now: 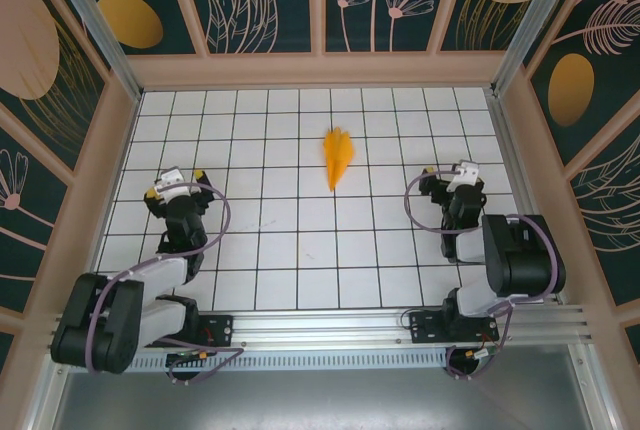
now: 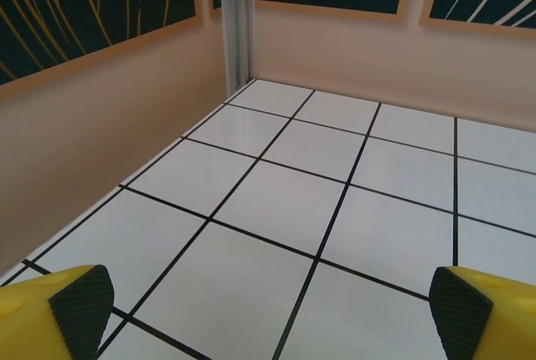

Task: Fold a paper plane with a square sheet of paper (fold left side to right side)
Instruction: Reset both arms

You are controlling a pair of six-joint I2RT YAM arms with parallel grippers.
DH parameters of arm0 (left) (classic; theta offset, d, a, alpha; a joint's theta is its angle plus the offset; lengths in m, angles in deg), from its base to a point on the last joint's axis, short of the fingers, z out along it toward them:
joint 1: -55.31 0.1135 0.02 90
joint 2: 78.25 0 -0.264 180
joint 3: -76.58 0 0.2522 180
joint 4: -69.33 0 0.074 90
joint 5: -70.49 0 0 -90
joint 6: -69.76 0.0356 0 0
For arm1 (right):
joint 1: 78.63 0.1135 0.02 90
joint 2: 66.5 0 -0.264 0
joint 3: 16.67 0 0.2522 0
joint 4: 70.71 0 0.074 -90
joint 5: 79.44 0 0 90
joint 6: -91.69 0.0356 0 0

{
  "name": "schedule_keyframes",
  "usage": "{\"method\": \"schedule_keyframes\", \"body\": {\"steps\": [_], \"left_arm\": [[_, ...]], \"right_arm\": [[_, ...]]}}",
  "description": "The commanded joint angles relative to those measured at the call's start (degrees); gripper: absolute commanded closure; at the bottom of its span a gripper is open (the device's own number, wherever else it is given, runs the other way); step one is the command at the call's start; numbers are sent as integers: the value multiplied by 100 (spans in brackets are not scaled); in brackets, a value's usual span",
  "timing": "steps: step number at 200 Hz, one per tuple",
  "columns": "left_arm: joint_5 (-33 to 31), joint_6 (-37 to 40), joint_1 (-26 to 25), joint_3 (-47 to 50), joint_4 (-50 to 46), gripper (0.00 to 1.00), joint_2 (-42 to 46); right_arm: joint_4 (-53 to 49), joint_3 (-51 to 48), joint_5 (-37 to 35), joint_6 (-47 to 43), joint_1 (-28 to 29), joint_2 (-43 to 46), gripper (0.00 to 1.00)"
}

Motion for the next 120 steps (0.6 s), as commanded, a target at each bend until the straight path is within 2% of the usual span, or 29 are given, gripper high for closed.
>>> {"method": "schedule_keyframes", "body": {"steps": [1,7,43,58,67,81,120], "left_arm": [[461,343,146,225,1720,1,-450],[474,363,176,194,1891,1,-593],[773,503,244,-290,1418,2,-967],[879,461,360,35,2871,1,-1677],[1009,392,479,120,3269,2,-1987],[1076,341,496,-94,2496,1,-1818],[1297,188,686,-272,2237,1,-1861]], "right_arm": [[565,57,650,-53,-222,-34,1],[573,73,756,-14,-285,-58,1],[561,71,838,9,-324,-51,1],[562,70,838,8,-325,-46,1],[560,72,830,8,-325,-44,1],[558,69,827,8,-320,-51,1],[550,78,725,-26,-266,-51,1]]}}
